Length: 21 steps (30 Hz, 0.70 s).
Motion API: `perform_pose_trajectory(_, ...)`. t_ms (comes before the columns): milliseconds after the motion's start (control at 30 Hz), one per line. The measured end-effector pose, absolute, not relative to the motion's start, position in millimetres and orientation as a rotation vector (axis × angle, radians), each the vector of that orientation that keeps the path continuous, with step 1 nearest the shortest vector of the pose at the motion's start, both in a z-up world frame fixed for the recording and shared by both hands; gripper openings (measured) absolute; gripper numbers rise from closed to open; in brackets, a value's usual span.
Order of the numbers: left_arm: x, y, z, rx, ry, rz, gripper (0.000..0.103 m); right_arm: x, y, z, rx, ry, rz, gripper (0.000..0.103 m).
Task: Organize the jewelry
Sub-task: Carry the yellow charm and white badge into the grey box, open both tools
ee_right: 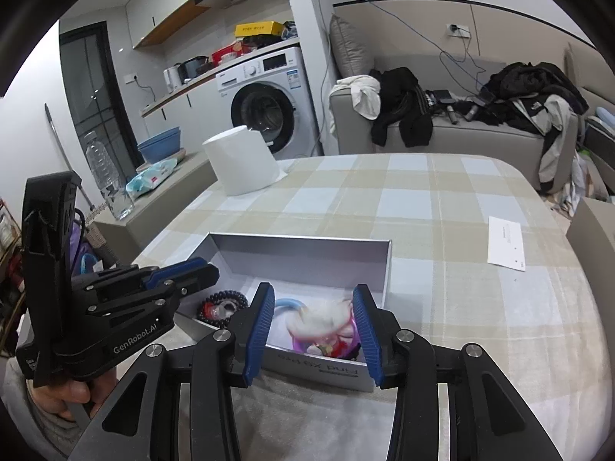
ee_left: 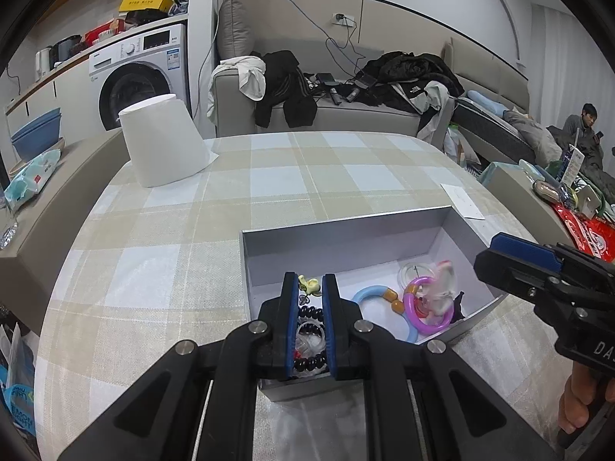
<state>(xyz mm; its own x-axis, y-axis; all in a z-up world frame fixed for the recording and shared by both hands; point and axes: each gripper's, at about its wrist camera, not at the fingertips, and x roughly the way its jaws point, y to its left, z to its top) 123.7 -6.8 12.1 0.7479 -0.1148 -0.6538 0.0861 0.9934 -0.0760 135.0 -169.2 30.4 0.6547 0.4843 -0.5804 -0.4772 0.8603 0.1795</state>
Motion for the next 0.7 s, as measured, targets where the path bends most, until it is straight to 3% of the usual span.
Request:
perform_pose_trajectory(167, 124.1, -6.3, 13.0, -0.046, 0.729, -0.105, 0.009, 132.7, -173.3, 33.3, 0.015, 0.651, 0.542, 0.052)
perform_pose_trajectory(200, 123.8, -6.5, 13.3, -0.047, 0.732, -0.103, 0.013, 132.6, -174.2, 33.5, 0.017, 0.651, 0.543, 0.054)
perform_pose_trajectory(267, 123.4, -7.0, 14.3, -0.047, 0.733, -0.104, 0.023, 131.3, -175.4, 33.9, 0.016, 0.650, 0.546, 0.062)
perform_pose_trajectory(433, 112.0, -9.7, 22.2, -0.038, 0.683, -0.126, 0.068, 126.6, -180.4, 35.0, 0.012, 0.637, 0.524, 0.082)
perform_pose_trajectory(533, 101.8, -10.4, 28.7, -0.017, 0.632, -0.117, 0.083, 124.6, -184.7, 34.7, 0.013, 0.638, 0.515, 0.092)
perform_pose_trajectory(700, 93.2, -6.2, 34.4, -0.032, 0.584, -0.108, 0.097, 117.8, -189.0, 35.0, -0.003, 0.616, 0.500, 0.103)
